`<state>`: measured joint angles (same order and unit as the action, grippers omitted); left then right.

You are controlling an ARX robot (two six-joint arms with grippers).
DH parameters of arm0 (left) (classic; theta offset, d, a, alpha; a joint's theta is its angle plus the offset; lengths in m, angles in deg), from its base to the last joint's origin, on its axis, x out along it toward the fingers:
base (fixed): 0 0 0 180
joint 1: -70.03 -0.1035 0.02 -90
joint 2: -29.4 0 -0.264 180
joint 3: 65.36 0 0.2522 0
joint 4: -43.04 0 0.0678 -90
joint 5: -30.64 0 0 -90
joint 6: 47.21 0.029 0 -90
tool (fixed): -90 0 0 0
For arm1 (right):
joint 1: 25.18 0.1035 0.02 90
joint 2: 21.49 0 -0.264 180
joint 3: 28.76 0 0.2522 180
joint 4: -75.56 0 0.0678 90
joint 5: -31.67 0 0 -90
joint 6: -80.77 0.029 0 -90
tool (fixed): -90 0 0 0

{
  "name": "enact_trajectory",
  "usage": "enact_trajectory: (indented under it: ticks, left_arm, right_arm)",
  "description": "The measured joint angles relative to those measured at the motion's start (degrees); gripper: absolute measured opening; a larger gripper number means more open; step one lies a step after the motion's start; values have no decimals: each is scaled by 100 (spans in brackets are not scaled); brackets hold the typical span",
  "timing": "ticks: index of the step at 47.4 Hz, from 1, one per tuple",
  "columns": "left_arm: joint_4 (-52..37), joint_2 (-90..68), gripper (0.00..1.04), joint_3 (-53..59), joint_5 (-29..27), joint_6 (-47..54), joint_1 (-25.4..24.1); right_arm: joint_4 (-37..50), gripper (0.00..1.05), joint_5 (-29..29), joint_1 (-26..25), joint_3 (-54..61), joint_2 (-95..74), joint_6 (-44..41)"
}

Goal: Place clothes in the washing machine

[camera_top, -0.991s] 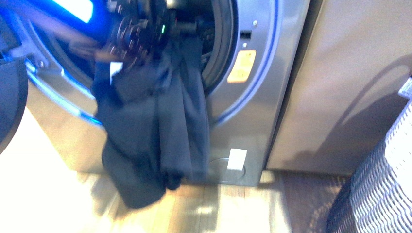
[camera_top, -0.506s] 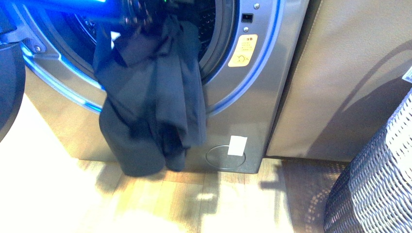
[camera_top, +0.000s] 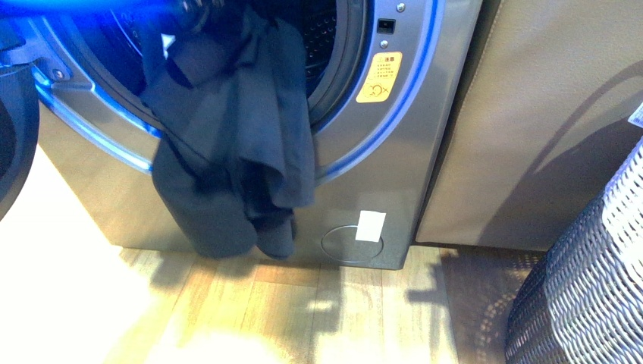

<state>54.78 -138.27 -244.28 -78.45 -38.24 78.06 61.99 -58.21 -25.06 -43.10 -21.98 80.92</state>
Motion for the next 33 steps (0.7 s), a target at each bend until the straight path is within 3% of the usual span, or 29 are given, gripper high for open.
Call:
enact_trajectory:
  ticks: [10, 17, 33]
  left_arm:
    - [280, -164, 8, 0, -94, 9, -168]
    - [-164, 59, 10, 839, -83, 2, -236]
    - [-1038, 988, 66, 3198, 391, 13, -208]
  right_arm:
    - [-9, 2, -4, 0, 28, 20, 0]
    - [-9, 2, -4, 0, 28, 24, 0]
    - [-11, 2, -2, 0, 28, 24, 0]
